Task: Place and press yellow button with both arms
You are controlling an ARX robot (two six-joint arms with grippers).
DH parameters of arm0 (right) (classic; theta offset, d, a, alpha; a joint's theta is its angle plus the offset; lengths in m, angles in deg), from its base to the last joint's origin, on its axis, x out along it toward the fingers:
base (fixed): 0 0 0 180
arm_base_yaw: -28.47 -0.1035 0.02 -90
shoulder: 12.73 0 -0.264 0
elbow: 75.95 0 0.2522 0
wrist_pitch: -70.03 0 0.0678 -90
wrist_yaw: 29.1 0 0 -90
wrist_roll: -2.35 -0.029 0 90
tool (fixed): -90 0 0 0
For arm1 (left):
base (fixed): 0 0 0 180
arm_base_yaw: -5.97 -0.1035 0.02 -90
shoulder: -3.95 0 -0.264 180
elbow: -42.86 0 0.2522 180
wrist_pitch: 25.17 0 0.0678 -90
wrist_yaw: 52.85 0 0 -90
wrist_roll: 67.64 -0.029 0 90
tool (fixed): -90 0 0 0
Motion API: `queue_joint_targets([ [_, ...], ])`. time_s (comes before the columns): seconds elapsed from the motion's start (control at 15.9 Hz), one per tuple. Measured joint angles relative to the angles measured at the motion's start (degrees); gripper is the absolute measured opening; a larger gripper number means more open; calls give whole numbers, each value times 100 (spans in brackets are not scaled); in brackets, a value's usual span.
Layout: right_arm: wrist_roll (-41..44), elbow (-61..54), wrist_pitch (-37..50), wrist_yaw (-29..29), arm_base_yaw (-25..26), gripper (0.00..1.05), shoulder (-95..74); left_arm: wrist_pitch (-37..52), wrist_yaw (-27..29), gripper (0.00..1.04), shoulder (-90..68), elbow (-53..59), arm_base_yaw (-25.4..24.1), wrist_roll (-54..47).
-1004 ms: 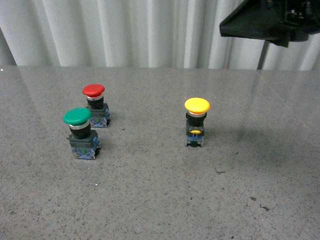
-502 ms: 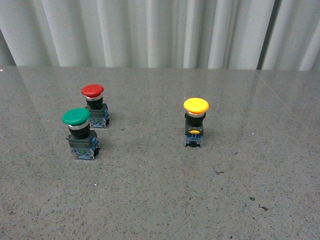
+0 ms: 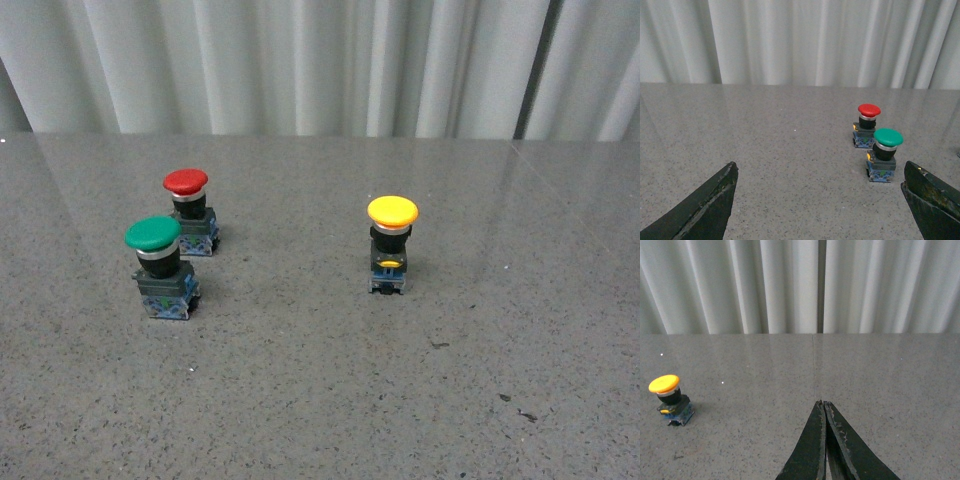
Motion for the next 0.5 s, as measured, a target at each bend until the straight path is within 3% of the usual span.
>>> queue_joint_targets([
  [0.5,2,-393,-549,0,0,2,990,0,-2,98,0,0,0,0],
])
